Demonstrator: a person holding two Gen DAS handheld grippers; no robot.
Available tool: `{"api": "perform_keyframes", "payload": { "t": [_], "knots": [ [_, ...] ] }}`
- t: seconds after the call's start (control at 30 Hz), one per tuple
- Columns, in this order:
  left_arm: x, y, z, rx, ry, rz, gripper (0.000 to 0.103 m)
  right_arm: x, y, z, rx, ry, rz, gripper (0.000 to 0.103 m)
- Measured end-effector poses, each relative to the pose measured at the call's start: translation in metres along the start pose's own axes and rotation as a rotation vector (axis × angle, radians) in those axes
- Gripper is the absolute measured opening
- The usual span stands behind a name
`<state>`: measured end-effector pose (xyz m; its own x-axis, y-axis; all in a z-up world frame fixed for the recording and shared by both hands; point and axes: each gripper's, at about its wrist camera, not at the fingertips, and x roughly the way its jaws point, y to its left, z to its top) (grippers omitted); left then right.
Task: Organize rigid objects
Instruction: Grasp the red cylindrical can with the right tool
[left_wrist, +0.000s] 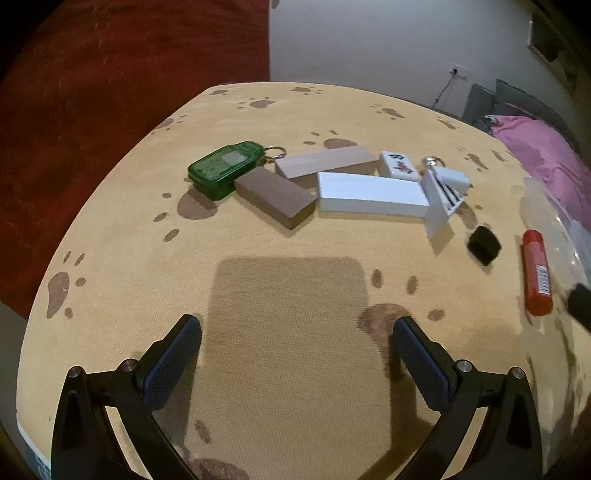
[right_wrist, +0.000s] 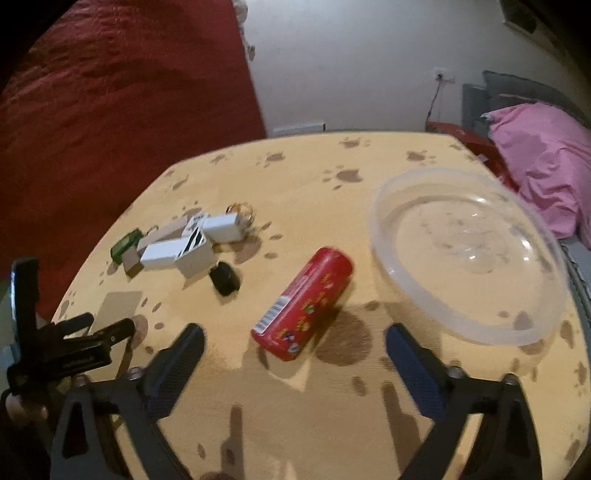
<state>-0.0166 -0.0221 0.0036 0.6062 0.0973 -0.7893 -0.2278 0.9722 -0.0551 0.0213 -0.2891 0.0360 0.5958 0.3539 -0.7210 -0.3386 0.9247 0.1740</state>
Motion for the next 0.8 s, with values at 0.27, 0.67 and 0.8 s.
{"api": "perform_keyframes", "payload": {
  "t": [0.27, 0.67, 0.8],
  "knots": [
    [-0.021, -0.019, 0.02, 0.084, -0.074, 0.004, 0.103, 0.03, 0.002, 0.017, 0.009, 0.053, -0.015, 0.058],
    [-0.037, -0.042, 0.039, 0.131, -0.08, 0.01, 0.103, 0.034, 0.002, 0.016, 0.0, 0.046, 0.039, 0.038],
    [-0.053, -0.042, 0.038, 0.113, -0.086, -0.003, 0.103, 0.024, 0.002, 0.018, -0.006, 0.018, 0.072, 0.035]
  ]
}}
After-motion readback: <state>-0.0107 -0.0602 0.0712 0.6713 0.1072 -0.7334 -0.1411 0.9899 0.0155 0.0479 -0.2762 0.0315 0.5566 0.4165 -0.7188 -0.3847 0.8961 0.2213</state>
